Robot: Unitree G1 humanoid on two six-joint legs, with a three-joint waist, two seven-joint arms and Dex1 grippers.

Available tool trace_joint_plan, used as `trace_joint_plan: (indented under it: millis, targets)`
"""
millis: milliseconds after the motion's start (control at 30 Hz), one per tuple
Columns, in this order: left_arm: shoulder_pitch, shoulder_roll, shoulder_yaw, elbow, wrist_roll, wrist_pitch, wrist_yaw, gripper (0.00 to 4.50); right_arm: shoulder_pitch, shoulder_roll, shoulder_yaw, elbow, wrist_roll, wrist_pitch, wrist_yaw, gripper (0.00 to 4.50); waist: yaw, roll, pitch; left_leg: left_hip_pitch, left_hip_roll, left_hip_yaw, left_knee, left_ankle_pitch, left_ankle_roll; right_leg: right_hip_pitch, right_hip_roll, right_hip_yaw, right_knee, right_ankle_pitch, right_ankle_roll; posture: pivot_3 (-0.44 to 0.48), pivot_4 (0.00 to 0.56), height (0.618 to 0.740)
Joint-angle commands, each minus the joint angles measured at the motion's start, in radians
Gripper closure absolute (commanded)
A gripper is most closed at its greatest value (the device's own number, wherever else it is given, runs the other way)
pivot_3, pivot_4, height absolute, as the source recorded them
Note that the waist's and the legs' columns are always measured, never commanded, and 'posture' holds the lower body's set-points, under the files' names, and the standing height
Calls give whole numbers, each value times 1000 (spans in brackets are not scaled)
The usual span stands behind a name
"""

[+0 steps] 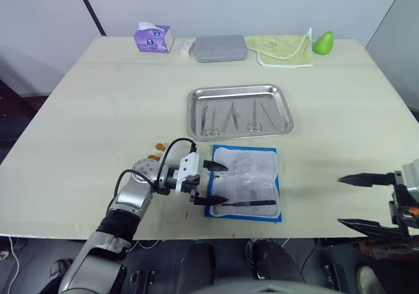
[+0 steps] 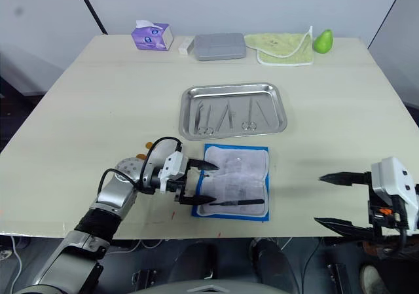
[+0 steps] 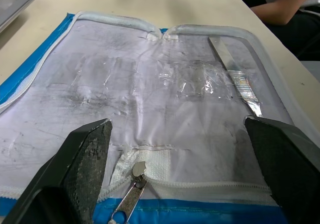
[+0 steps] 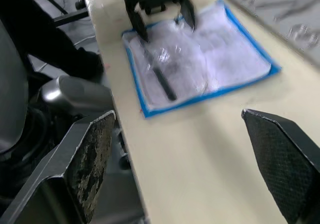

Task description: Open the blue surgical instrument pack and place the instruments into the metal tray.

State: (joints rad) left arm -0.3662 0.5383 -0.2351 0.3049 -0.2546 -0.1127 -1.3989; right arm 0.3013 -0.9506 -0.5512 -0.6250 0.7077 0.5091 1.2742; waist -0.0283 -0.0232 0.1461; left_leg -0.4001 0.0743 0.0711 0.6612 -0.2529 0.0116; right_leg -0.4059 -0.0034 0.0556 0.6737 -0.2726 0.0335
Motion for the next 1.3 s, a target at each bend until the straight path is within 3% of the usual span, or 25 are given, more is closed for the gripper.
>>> trace_joint_plan:
  millis: [33, 200, 367, 567, 800, 1300]
  targets:
    - [6, 5, -11, 22, 22, 12, -5, 0, -52, 31, 137, -36, -63, -39, -85, 219, 1, -1, 0, 0, 0, 0, 0, 0, 0, 0, 0, 0, 0, 0, 0, 0, 150, 740]
    - [4, 6, -9, 23, 23, 11, -3, 0, -180, 98, 404, -6, -211, -87, -189, 219, 2, -1, 1, 0, 0, 0, 0, 0, 0, 0, 0, 1, 0, 1, -1, 0, 150, 740]
    - [32, 21, -3, 2, 20, 2, -6, 0, -279, 170, 613, 72, -304, -134, -199, 219, 3, -1, 1, 0, 0, 1, 0, 0, 0, -1, 0, 0, 0, 1, -3, 0, 150, 740]
    - [37, 20, -5, 2, 21, 2, -1, 0, -358, 230, 764, 192, -429, -227, -204, 3132, 2, -1, 1, 0, 0, 2, 0, 0, 0, -1, 0, 1, 0, 2, -3, 0, 150, 740]
    - [24, 12, -13, 9, 27, 9, 9, 0, -421, 238, 836, 232, -484, -235, -190, 3132, 6, -1, 1, 0, 0, 3, 0, 0, 0, -1, 1, 0, 3, 2, -4, 0, 150, 740]
    - [25, 8, -16, 15, 36, 2, 11, 0, -418, 255, 896, 273, -558, -234, -220, 3132, 11, -1, 0, 0, 0, 4, 2, 0, 0, -2, 1, 1, 5, 2, -4, 0, 150, 740]
